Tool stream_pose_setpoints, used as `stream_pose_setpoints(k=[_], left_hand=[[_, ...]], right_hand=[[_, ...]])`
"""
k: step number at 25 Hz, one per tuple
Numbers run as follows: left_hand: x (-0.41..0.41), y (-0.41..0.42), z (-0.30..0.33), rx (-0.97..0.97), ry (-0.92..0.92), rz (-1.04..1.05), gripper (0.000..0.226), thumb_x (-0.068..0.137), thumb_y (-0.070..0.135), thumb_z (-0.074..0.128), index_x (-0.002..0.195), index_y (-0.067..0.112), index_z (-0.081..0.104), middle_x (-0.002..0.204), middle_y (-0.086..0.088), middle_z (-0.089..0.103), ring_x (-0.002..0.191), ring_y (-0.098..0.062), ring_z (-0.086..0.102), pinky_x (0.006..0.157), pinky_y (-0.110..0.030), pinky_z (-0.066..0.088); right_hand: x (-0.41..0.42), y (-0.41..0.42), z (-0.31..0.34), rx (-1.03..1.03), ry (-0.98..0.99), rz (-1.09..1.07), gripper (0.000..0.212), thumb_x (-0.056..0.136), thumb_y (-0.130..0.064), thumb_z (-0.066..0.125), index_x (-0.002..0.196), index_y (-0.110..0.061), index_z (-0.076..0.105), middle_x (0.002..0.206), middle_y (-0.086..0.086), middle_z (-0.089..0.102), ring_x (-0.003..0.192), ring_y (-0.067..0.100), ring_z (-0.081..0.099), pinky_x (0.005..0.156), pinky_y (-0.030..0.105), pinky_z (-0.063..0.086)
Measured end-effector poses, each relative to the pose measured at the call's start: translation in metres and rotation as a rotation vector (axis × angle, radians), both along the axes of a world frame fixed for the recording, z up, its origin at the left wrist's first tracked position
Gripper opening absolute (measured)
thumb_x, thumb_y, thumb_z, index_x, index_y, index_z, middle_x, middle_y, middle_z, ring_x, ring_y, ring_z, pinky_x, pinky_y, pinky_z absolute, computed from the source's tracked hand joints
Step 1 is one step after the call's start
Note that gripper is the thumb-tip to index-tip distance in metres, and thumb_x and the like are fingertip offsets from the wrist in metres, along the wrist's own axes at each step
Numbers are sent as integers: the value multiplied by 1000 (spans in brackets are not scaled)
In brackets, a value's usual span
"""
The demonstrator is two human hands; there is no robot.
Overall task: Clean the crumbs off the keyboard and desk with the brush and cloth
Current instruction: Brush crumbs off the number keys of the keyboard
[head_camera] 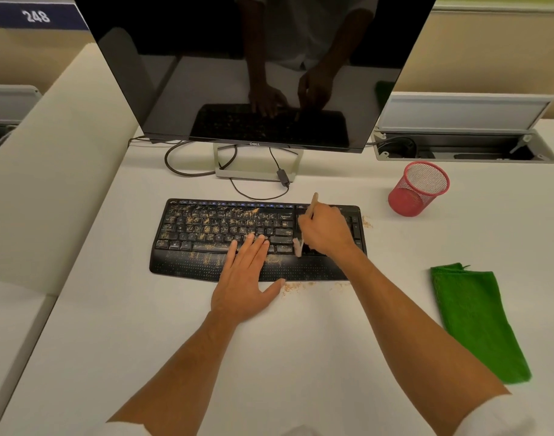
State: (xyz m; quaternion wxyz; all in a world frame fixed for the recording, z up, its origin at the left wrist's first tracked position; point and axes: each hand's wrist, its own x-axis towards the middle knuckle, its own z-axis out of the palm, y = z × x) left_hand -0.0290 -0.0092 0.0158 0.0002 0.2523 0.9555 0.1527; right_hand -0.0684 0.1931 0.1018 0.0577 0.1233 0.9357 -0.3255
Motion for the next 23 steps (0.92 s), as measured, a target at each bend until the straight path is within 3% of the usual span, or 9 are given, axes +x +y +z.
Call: stream_pose_setpoints(k=[2, 4, 7, 10, 14, 18, 23], left_hand=[[0, 0, 1, -2, 0, 2, 84, 92, 68, 39, 156, 16, 21, 164, 4, 13, 151, -9, -6, 123, -43, -2], [0, 0, 1, -5, 1, 2, 84, 92, 68, 38, 157, 17, 21, 164, 4, 12, 151, -9, -6, 123, -43, -2], [0, 0, 1, -10, 1, -4, 84, 93, 68, 37, 157, 17, 20, 164, 4, 12, 151, -9, -6, 123, -44, -2], [-1, -1, 0, 1, -9, -7, 84, 93, 68, 36, 157, 17, 21, 164, 4, 13, 152, -10, -5, 123, -44, -1], [-1, -1, 0, -3, -21, -9, 83, 93, 69, 35, 157, 17, 20, 165, 4, 12, 152, -10, -6, 123, -45, -1], [-1, -1, 1, -26, -27, -13, 84, 93, 69, 33, 157, 18, 17, 165, 5, 8, 151, -9, -10, 123, -44, -3], [-1, -1, 1, -21, -31, -14, 83, 93, 69, 32, 157, 18, 18, 165, 4, 8, 151, -10, -10, 123, -44, -4]], right_hand=[[8, 4, 0, -86, -91, 19, 39, 95, -18, 47, 67, 3, 63, 64, 15, 69, 61, 32, 68, 65, 38, 56], [13, 9, 1, -245, -95, -50, 47, 99, -21, 44, 68, 3, 69, 60, 13, 70, 56, 28, 69, 59, 34, 57], [14, 18, -1, -290, 200, -298, 56, 107, -32, 34, 74, -2, 68, 62, 10, 69, 57, 21, 68, 56, 28, 58], [12, 28, -5, -256, 309, -399, 45, 105, -33, 37, 86, -7, 67, 72, 4, 69, 67, 16, 67, 63, 31, 57], [9, 41, -8, -123, 323, -363, 22, 103, -23, 49, 97, -11, 66, 87, -2, 68, 69, 4, 57, 60, 10, 40], [-5, 37, -20, -73, 300, -256, 17, 103, -19, 53, 97, -13, 67, 97, 3, 73, 86, 19, 65, 75, 25, 47], [-28, 12, -12, -126, 232, -143, 17, 102, -17, 55, 103, -10, 70, 94, -2, 67, 87, 14, 60, 84, 27, 47]])
